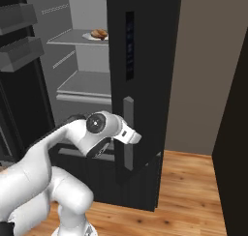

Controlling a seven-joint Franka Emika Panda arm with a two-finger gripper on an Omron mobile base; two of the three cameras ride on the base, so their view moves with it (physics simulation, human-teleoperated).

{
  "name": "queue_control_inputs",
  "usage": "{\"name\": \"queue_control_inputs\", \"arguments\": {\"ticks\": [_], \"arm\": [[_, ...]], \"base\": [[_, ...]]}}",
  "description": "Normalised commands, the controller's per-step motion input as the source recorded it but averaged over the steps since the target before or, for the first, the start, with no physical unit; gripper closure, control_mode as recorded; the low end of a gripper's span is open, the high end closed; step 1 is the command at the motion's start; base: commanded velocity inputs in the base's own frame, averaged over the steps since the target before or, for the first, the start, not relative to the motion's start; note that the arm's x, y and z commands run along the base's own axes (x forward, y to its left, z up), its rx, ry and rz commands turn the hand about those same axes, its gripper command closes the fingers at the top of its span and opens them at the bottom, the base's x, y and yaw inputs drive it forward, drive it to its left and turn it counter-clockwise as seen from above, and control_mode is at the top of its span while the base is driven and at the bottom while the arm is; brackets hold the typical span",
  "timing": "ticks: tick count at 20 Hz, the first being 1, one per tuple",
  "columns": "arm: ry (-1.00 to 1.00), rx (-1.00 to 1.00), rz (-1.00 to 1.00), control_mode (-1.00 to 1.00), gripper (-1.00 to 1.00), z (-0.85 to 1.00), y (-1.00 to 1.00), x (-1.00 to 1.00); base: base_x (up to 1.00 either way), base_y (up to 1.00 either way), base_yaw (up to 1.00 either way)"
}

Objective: Retrieve the chicken drumstick from the fridge and place it on the saucepan with marinade on the stove.

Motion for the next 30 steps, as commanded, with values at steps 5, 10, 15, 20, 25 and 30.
{"name": "queue_control_inputs", "arguments": {"ticks": [5,10,15,20,25,30], "arm": [[0.0,0.0,0.12,-1.0,-1.0,0.77,0.59,-0.45],[0.0,0.0,0.1,-1.0,-1.0,0.98,0.83,-0.17],[-0.01,-0.08,0.01,-1.0,-1.0,0.79,0.72,-0.02],[-0.11,-0.22,-0.16,-1.0,-1.0,0.11,0.43,0.19],[0.0,-0.09,-0.12,-1.0,-1.0,0.0,0.07,0.63],[0.04,-0.01,-0.05,-1.0,-1.0,0.0,-0.01,0.86]], "base": [[0.0,0.0,0.0],[0.0,0.0,0.0],[0.0,0.0,0.0],[0.0,0.0,0.0],[0.0,0.0,0.0],[0.0,0.0,0.0]]}}
